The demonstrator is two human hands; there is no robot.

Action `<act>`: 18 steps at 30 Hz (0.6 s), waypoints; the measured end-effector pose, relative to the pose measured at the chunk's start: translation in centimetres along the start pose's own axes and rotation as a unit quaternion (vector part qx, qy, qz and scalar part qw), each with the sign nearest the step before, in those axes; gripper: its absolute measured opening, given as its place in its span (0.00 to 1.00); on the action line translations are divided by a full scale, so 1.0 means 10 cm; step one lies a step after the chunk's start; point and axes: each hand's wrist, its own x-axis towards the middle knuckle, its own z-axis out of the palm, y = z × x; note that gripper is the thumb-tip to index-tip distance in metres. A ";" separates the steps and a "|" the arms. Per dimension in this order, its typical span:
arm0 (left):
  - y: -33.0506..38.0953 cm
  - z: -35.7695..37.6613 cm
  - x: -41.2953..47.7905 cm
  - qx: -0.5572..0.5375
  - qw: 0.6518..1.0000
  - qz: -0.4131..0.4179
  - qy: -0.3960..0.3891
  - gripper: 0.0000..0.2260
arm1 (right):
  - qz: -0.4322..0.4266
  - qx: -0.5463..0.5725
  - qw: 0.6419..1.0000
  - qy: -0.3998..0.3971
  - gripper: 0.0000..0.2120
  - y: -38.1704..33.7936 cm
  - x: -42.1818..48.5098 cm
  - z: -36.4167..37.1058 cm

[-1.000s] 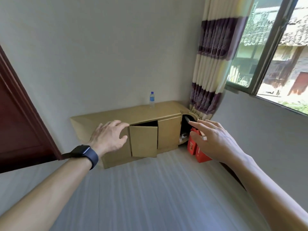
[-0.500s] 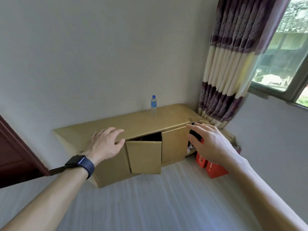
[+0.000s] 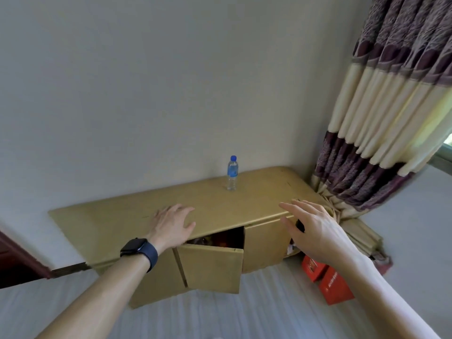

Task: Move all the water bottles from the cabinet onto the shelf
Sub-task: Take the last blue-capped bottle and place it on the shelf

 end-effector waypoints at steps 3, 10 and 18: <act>0.09 0.12 0.75 0.005 1.000 0.031 -0.001 0.23 | 0.020 0.002 1.000 0.000 0.22 0.18 0.58 0.14; 0.34 0.45 2.28 -0.024 0.995 0.058 -0.076 0.23 | 0.056 0.009 0.998 -0.037 0.21 0.63 1.83 0.51; 0.36 1.01 3.41 -0.085 0.986 0.006 -0.143 0.24 | 0.063 0.028 0.981 -0.180 0.24 1.28 3.16 1.61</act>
